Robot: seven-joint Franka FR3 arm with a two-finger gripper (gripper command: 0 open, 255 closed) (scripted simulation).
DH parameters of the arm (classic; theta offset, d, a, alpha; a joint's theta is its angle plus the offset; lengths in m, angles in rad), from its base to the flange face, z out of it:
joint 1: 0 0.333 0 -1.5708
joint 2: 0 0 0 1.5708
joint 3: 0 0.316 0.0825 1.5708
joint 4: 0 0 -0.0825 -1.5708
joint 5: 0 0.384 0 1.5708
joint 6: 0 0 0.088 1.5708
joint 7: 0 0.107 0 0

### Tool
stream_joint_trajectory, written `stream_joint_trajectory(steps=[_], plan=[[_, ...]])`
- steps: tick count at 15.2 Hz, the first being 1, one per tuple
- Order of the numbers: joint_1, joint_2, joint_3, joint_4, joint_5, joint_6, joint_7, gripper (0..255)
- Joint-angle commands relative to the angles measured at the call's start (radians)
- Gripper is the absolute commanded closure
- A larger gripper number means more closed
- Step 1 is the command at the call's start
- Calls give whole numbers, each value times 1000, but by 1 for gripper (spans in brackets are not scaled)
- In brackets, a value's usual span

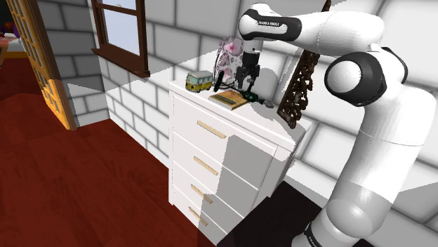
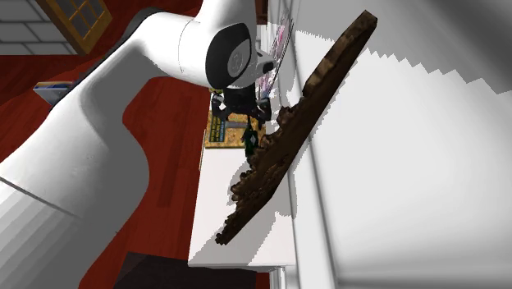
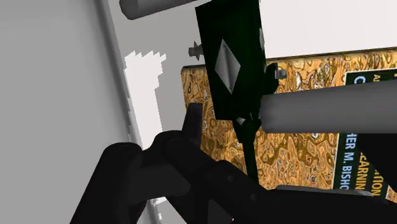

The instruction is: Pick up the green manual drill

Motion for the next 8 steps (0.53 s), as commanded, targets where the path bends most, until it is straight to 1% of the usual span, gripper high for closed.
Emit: stream_joint_trajectory(steps=[1,8], plan=[[-11,56,-5,68,7,-17,-10,0],[-7,34,-3,-64,4,94,-4,0]])
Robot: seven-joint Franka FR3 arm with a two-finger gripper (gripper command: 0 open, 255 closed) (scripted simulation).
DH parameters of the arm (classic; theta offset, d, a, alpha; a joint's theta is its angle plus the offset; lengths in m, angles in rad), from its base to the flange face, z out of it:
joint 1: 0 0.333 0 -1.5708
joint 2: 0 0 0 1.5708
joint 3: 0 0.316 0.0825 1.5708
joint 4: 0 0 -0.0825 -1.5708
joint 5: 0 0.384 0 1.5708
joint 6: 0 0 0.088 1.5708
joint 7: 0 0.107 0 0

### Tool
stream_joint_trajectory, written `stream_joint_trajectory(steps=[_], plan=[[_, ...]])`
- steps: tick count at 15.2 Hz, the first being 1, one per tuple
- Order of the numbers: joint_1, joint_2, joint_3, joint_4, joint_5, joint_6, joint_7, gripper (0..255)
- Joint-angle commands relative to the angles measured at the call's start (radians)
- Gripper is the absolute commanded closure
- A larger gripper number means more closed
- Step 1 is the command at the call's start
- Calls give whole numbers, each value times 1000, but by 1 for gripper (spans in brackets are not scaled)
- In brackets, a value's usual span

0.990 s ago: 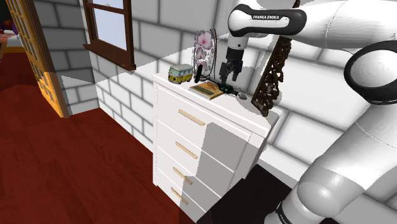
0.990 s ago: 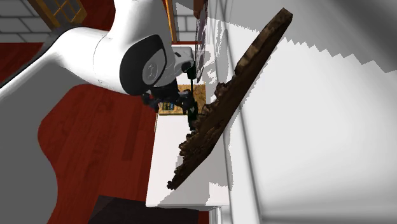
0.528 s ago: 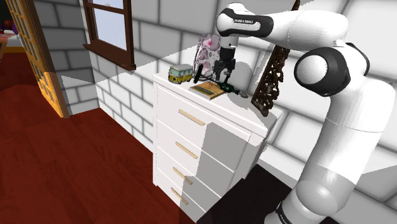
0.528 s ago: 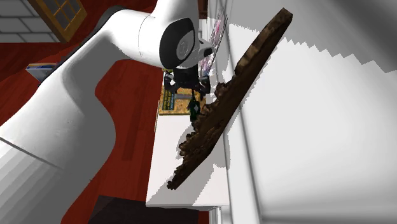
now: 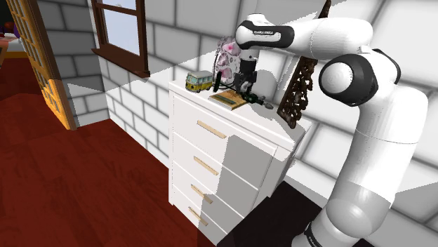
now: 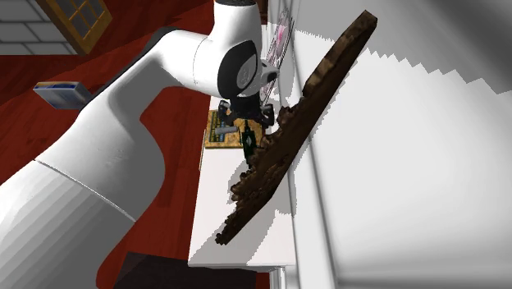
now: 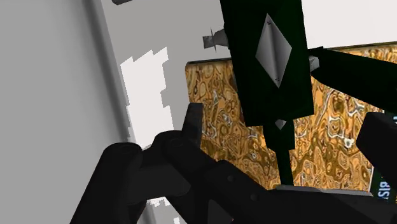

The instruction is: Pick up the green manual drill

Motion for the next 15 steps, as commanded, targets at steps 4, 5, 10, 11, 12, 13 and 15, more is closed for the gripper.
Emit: stream_joint_trajectory(steps=[4,5,10,11,12,13,15], plan=[[1,-10,0,-35,-2,25,1,255],[1,-10,0,-35,-2,26,0,255],[0,-9,0,-34,-2,25,0,255],[0,-9,0,-34,-2,25,0,255],[1,-6,0,-28,-1,23,1,255],[0,-4,0,-13,-1,9,0,255],[-1,1,0,21,0,-20,-1,255]])
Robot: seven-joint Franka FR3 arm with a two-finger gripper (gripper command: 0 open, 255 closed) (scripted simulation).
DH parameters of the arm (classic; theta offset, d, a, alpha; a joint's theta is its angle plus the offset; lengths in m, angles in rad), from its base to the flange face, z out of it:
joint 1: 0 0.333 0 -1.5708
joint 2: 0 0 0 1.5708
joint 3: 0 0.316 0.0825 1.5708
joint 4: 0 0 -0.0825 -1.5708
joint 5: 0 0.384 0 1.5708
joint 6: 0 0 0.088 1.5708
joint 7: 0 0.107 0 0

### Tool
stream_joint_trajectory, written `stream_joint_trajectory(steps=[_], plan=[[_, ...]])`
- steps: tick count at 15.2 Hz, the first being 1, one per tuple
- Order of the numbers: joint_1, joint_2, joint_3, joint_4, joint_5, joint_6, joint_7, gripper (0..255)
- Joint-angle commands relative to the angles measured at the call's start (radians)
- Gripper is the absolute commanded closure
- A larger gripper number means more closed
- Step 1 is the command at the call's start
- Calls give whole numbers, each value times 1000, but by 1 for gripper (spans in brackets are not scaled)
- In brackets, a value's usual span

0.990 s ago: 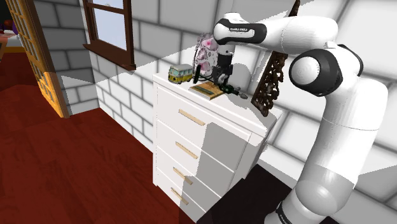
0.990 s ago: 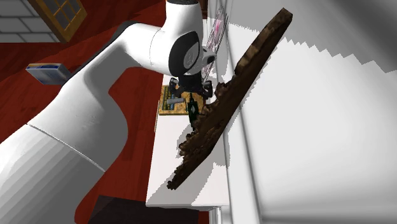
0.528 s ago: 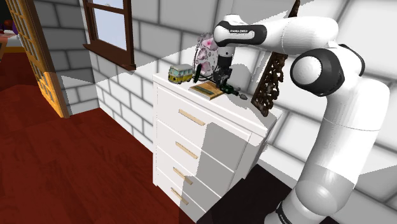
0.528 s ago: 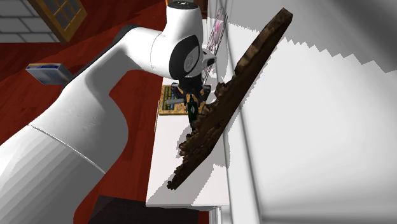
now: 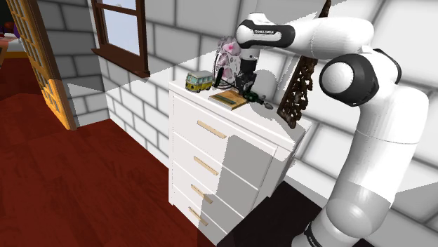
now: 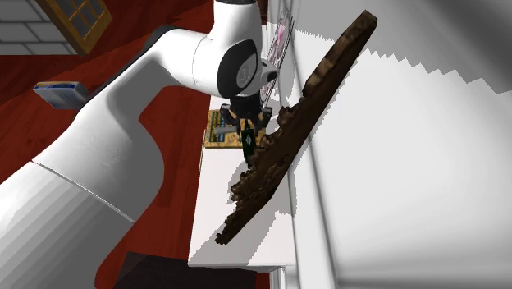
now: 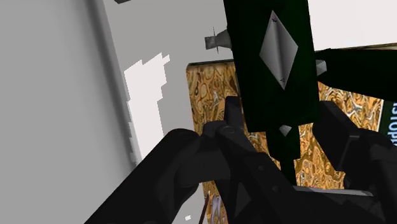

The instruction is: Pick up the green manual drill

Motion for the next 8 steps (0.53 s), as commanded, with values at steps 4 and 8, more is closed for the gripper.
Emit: stream_joint_trajectory(steps=[4,8], plan=[[-2,17,0,90,3,-73,-3,255],[-6,36,-1,172,6,-136,-7,255]])
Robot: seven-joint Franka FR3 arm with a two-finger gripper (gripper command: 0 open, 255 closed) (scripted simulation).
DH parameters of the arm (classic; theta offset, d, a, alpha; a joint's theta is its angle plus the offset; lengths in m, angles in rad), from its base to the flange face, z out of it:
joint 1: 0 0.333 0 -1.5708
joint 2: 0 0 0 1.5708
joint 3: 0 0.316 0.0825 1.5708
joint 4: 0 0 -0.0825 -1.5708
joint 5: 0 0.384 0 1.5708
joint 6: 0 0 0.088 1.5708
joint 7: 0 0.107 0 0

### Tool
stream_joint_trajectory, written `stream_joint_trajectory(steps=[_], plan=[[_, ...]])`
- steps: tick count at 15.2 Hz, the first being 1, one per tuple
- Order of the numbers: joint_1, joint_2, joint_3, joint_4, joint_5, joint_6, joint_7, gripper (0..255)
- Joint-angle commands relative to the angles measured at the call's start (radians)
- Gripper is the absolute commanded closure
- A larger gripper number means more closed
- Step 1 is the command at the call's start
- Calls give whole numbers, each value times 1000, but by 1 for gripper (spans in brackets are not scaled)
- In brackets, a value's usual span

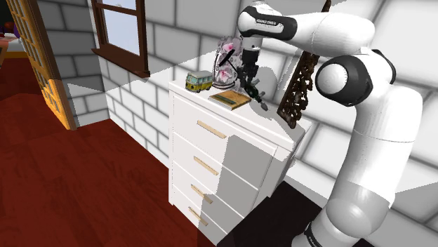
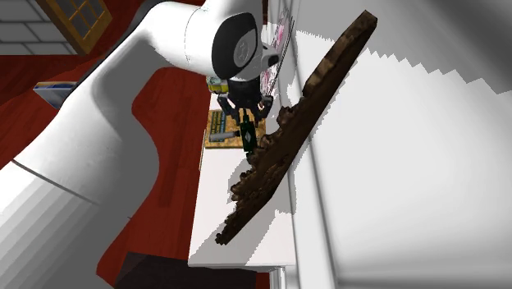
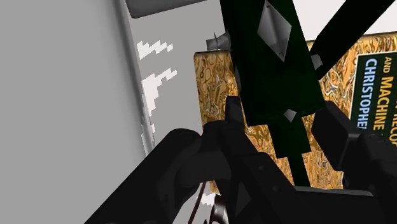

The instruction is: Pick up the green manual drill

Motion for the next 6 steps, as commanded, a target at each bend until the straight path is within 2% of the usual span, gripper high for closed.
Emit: stream_joint_trajectory(steps=[1,4,6], plan=[[-2,11,0,44,2,-33,-2,255],[-6,32,-1,116,5,-85,-5,255],[-6,33,-1,120,5,-87,-5,255]])
